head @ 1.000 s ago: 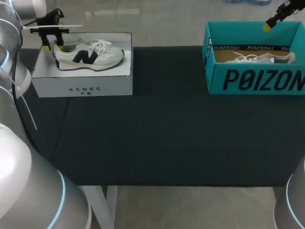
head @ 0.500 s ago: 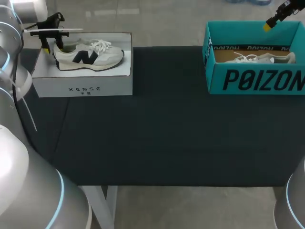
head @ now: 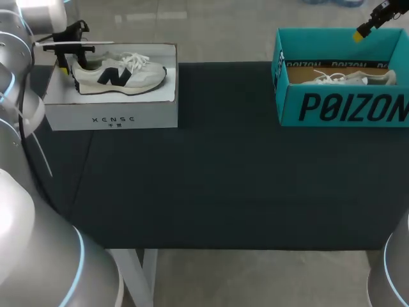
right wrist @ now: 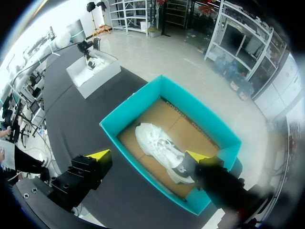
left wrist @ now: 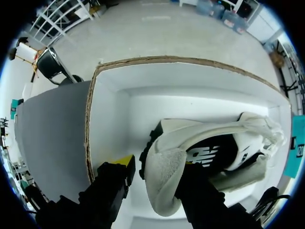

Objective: Take the shoe out of the shoebox, open the shoe tongue, remove and reinsert the insole, then place the shoe into the shoebox

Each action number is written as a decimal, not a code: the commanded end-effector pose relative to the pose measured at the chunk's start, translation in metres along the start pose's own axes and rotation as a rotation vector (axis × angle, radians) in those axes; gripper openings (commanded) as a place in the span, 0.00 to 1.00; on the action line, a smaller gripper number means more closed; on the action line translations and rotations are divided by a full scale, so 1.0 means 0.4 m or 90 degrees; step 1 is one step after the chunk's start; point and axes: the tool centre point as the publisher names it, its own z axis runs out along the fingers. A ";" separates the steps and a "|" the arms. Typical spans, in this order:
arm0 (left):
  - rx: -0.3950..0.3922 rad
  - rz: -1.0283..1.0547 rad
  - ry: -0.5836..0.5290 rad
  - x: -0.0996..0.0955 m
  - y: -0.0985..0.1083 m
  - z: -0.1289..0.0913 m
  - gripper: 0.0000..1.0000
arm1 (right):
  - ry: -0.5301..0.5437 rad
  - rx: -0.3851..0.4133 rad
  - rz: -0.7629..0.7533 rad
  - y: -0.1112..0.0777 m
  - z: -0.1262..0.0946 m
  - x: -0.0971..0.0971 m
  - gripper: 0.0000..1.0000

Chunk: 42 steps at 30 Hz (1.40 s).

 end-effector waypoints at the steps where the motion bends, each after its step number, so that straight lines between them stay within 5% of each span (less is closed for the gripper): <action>1: -0.435 0.001 0.000 0.001 -0.025 0.010 0.44 | 0.000 0.000 0.000 0.000 0.001 -0.001 1.00; 42: -0.455 -0.008 -0.010 -0.008 -0.026 0.029 0.30 | 0.000 0.000 0.000 0.000 0.001 -0.001 1.00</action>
